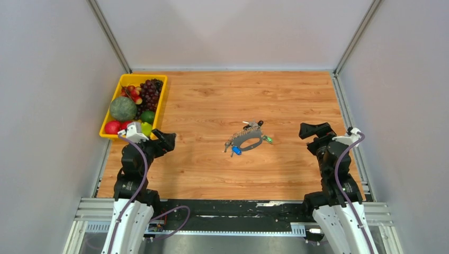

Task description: Remove the keys from the keyring

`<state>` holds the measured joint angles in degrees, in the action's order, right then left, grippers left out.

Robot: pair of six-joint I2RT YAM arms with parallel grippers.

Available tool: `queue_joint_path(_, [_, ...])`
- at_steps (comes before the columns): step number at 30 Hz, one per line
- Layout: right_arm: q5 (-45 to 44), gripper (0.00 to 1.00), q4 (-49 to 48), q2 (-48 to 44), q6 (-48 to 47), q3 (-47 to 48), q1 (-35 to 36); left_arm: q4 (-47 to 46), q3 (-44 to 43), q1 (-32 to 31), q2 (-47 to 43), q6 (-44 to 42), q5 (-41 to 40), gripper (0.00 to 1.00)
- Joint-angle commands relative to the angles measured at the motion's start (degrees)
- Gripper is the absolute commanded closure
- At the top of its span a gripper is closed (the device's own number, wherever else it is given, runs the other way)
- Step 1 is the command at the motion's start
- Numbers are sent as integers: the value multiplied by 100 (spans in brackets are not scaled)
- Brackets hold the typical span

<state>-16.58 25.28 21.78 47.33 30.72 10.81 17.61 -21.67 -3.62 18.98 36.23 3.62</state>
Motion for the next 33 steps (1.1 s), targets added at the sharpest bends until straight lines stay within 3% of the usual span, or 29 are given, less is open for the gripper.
queue_joint_path(1, [-305, 0, 65, -192, 321, -163, 15, -435, 78, 28, 236, 167, 447, 0])
queue_joint_path(6, [-129, 0, 1, -350, 796, -428, 11, -897, 185, 34, 603, 145, 860, 0])
queue_joint_path(14, [1028, 0, -932, -169, -1151, -728, 15, -1449, 612, 30, 550, -341, 1054, 0])
queue_joint_path(19, [1839, 1, -924, 1324, -1934, -176, 55, -1684, 857, 29, 577, -318, 1120, 0])
queue_joint_path(21, [1794, 8, -779, 2031, -2173, 177, 210, -1899, 1005, 24, 601, -287, 1209, 0])
queue_joint_path(28, [619, 21, -1140, 3468, -2762, 987, 2037, -2978, 1550, -53, 909, -140, 1966, 0])
queue_joint_path(33, [418, 25, -1278, 4519, -2897, 1374, 2232, -3448, 1564, -880, 1317, -343, 1732, 0])
